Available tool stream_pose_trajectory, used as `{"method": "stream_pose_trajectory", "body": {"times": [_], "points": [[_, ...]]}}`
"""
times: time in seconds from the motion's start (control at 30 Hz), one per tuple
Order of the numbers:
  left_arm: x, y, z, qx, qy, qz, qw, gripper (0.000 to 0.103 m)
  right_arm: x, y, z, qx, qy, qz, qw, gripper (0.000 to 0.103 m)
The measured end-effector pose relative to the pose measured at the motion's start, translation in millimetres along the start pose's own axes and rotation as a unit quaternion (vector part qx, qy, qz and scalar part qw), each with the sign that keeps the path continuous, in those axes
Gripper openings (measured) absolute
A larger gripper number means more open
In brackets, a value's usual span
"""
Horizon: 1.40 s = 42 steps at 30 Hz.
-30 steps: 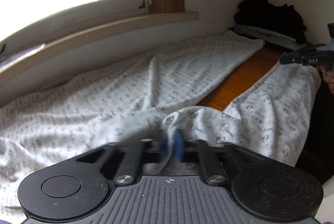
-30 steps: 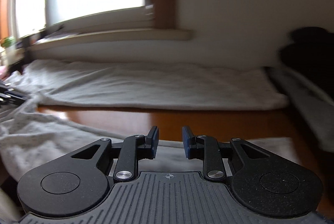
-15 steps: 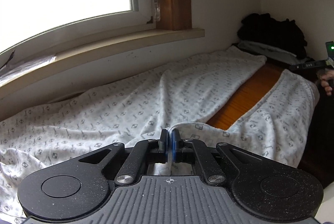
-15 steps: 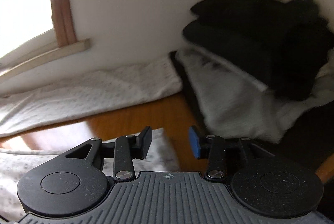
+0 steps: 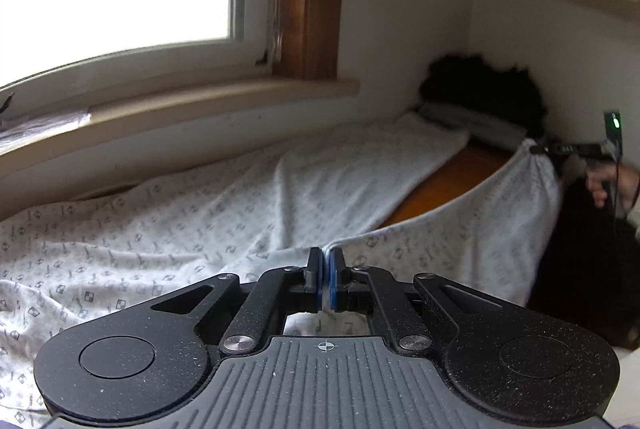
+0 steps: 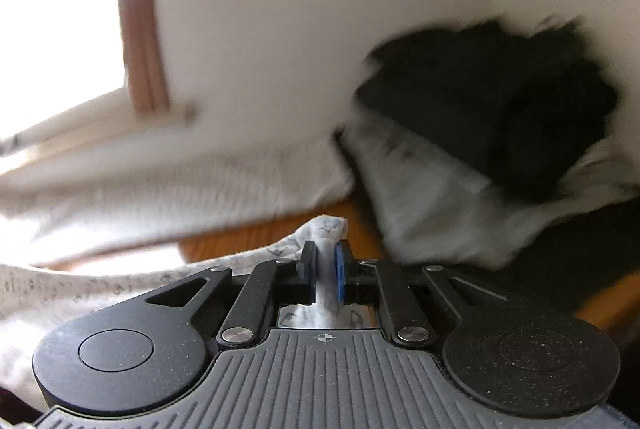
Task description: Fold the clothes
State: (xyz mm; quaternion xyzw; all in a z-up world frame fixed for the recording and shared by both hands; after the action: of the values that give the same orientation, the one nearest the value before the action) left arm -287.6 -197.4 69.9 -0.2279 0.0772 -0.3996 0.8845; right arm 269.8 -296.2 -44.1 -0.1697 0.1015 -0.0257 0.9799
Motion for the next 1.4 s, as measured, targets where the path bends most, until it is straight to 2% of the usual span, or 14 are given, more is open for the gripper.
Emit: {"method": "stream_pose_trajectory", "body": {"times": [0.13,0.17,0.23,0.33,0.5,0.63,0.77,0.87,1.03,1.13,1.2,1.3,1.37,1.4], "points": [[-2,-10,19,0.032,-0.016,-0.013,0.9993,0.003,8,-55,25,0.042,0.005,0.002,0.999,0.01],[-4,-2,23,0.033,-0.013,-0.002,0.9994,0.003,8,-59,29,0.049,0.005,0.002,0.999,0.01],[-8,18,30,0.031,-0.002,0.025,0.9992,0.003,8,-52,36,0.054,-0.002,-0.005,0.999,0.01],[-17,62,29,0.001,0.0,0.041,0.9991,0.003,10,-12,42,0.051,-0.009,-0.022,0.998,0.01],[-33,136,26,-0.051,0.003,0.065,0.9966,0.003,13,78,39,-0.004,-0.039,-0.077,0.996,0.012],[-44,158,19,-0.078,-0.001,0.071,0.9944,0.005,7,109,27,-0.046,-0.051,-0.086,0.994,0.023],[-50,161,10,-0.087,-0.004,0.062,0.9943,0.007,-5,105,10,-0.064,-0.055,-0.056,0.995,0.033],[-50,162,6,-0.09,-0.004,0.059,0.9941,0.007,-18,94,-7,-0.078,-0.067,-0.036,0.994,0.034],[-52,163,6,-0.085,-0.015,0.05,0.995,0.008,-14,77,-32,-0.094,-0.068,-0.033,0.993,0.036],[-56,163,6,-0.088,-0.022,0.048,0.9947,0.013,-1,75,-34,-0.095,-0.048,-0.044,0.993,0.037],[-57,159,7,-0.09,-0.019,0.061,0.9939,0.022,-6,74,-32,-0.09,-0.047,-0.041,0.994,0.037],[-57,141,11,-0.082,-0.013,0.081,0.9932,0.031,-44,77,-29,-0.083,-0.079,-0.012,0.993,0.037],[-56,121,13,-0.069,-0.019,0.093,0.993,0.046,-78,80,-27,-0.082,-0.103,0.021,0.991,0.037],[-54,109,12,-0.064,-0.021,0.097,0.993,0.05,-100,84,-28,-0.083,-0.114,0.043,0.989,0.037]]}}
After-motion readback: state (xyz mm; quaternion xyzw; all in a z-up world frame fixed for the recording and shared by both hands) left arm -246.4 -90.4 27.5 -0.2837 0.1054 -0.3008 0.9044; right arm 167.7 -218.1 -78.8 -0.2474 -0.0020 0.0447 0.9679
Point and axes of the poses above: each gripper's, at about its wrist camera, not at the fingertips, and y roughly the way its jaws point, x to its right, z to its top, the point moved 7 cm from there along y, roughly the way its jaws point, and after that the axes turned 3 degrees about z, right-handed, at the moved point
